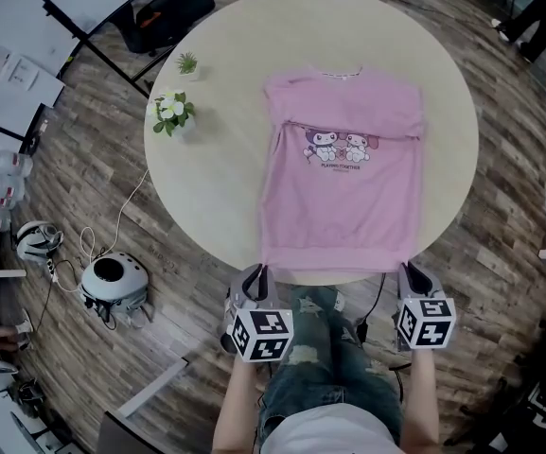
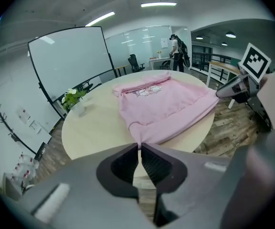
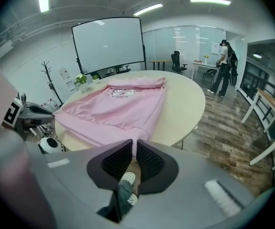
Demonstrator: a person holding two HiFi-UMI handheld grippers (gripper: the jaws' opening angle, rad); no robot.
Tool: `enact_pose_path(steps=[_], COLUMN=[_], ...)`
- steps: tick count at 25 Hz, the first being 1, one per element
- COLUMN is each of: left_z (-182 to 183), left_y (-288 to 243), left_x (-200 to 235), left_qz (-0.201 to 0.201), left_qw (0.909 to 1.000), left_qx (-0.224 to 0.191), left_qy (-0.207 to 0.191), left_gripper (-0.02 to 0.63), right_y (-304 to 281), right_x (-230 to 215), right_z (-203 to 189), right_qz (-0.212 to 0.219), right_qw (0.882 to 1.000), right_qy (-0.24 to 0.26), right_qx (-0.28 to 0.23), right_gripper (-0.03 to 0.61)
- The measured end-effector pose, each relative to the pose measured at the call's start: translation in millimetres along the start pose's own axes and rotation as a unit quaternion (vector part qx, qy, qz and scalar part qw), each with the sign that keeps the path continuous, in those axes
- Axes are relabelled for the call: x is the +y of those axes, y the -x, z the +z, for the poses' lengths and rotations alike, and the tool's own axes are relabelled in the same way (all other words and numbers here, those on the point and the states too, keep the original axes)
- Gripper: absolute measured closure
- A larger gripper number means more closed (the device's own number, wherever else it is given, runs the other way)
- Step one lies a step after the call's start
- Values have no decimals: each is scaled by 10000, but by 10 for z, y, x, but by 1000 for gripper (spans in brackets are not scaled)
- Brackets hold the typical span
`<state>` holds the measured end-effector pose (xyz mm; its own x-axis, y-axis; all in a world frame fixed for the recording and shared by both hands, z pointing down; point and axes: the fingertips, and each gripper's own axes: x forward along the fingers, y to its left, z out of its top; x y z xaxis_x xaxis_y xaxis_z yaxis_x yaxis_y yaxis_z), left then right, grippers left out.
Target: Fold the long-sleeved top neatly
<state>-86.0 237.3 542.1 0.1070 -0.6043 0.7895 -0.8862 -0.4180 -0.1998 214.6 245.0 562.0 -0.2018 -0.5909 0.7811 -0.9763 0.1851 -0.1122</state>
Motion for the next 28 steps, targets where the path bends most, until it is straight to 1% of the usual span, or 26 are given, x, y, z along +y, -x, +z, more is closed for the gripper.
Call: enact_pose_path(steps=[1, 3, 6, 10, 13, 15, 18, 20, 21, 24, 28], left_z=[-17, -80, -210, -341, -334, -285, -229, -199, -182, -114, -38], left_y=[-28, -119, -235, -312, -325, -334, -384, -411, -411, -357, -217], left_x=[-31, -113, -199, -220, -192, -161, -172, -173, -163, -114, -39], left_qz=[-47, -246, -531, -637, -644, -622, -738, -778, -771, -744, -714], left_qw=[10000, 9995, 9966, 9951, 9948, 9950, 9942, 9941, 9943, 9950, 9963], left_qx=[6, 38, 194, 404, 375, 294, 298, 303, 288, 192, 95], left_qy=[5, 213, 606, 642, 692, 721, 719, 698, 685, 632, 468], left_gripper=[586, 560, 476, 468, 463, 485, 509, 568, 584, 591, 592], right_y=[-18, -55, -89, -111, -113, -110, -104, -99, -92, -56, 19], right_x=[4, 3, -4, -18, -16, -12, -16, -16, -15, -7, 25], right_z=[-34, -98, -137, -140, -137, -129, -128, -124, -120, -97, -38], right_qz=[-12, -49, -80, -84, -87, -94, -86, -64, -51, -16, 81], right_qw=[10000, 9999, 9998, 9997, 9997, 9997, 9997, 9998, 9998, 9998, 9999], right_qy=[-22, -73, -114, -99, -107, -104, -92, -67, -53, -8, 62], right_qx=[34, 102, 166, 188, 180, 177, 187, 192, 194, 192, 135], right_gripper=[520, 520, 520, 520, 520, 520, 520, 520, 520, 520, 520])
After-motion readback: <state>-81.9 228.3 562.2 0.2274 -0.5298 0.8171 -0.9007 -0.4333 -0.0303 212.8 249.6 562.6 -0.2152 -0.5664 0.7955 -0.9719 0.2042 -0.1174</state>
